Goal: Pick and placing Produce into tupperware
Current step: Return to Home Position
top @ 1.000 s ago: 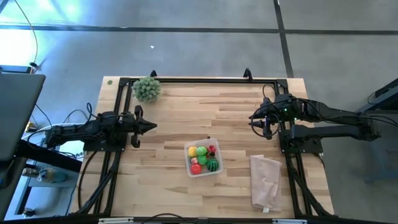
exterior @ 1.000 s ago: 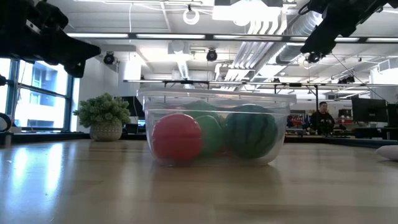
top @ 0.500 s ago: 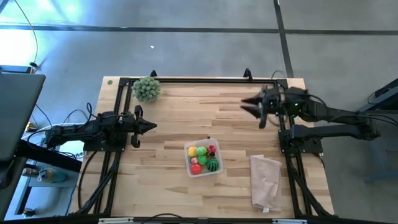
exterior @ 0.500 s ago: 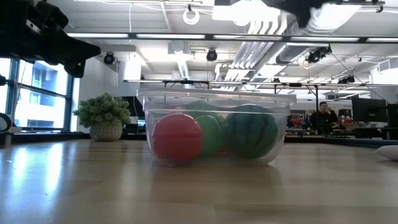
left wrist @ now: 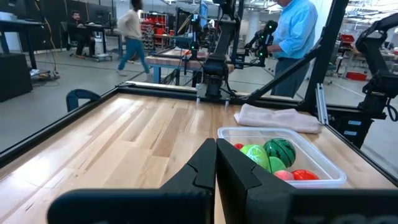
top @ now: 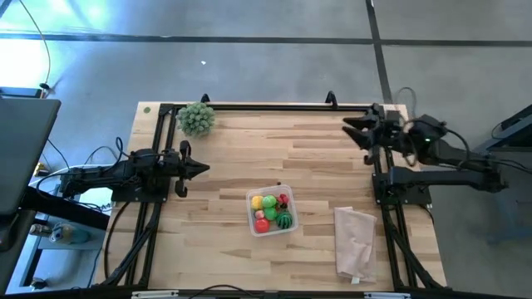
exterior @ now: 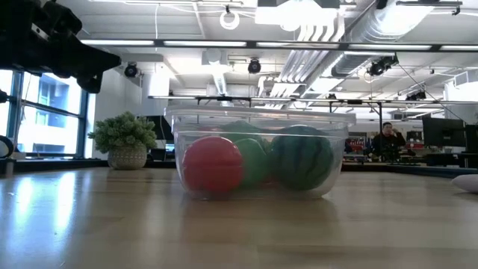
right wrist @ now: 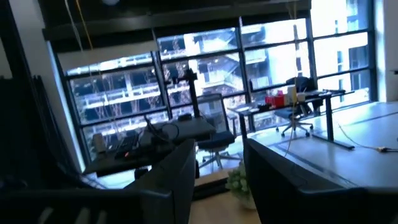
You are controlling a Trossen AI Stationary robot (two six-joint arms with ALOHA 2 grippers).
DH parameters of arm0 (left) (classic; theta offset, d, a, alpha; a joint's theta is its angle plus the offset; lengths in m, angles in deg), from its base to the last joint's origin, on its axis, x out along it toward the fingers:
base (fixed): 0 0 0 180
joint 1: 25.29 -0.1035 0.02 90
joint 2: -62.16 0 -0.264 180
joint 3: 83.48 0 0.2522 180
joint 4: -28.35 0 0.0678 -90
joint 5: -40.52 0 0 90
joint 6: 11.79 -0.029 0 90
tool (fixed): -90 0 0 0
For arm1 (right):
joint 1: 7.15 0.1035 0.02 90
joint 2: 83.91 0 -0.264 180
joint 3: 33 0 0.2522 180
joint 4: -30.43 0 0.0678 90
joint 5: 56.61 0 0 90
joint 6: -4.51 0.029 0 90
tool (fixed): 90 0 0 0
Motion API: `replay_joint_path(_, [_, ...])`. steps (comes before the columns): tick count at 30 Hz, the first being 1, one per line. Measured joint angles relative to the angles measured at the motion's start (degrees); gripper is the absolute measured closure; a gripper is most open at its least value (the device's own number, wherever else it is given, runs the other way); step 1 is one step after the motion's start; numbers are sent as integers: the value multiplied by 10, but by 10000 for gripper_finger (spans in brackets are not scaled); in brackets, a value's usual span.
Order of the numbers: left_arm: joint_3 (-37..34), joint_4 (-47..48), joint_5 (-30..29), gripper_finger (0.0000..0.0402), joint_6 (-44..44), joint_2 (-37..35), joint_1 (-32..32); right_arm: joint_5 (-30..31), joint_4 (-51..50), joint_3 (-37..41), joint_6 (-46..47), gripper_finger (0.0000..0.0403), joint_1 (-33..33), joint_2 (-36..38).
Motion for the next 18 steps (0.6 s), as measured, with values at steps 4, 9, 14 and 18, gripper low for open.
replay_joint_path(4, [0, 0, 0, 401, 0, 0, 0, 8, -75, 0, -1, 274, 0, 62])
replay_joint_path(9, [0, 0, 0, 401, 0, 0, 0, 20, -168, 0, -5, 274, 0, 130])
replay_joint_path(14, [0, 0, 0, 401, 0, 0, 0, 27, -169, 17, -33, 274, 0, 183])
replay_joint_path(18, [0, 0, 0, 401, 0, 0, 0, 48, -106, 67, -35, 274, 0, 237])
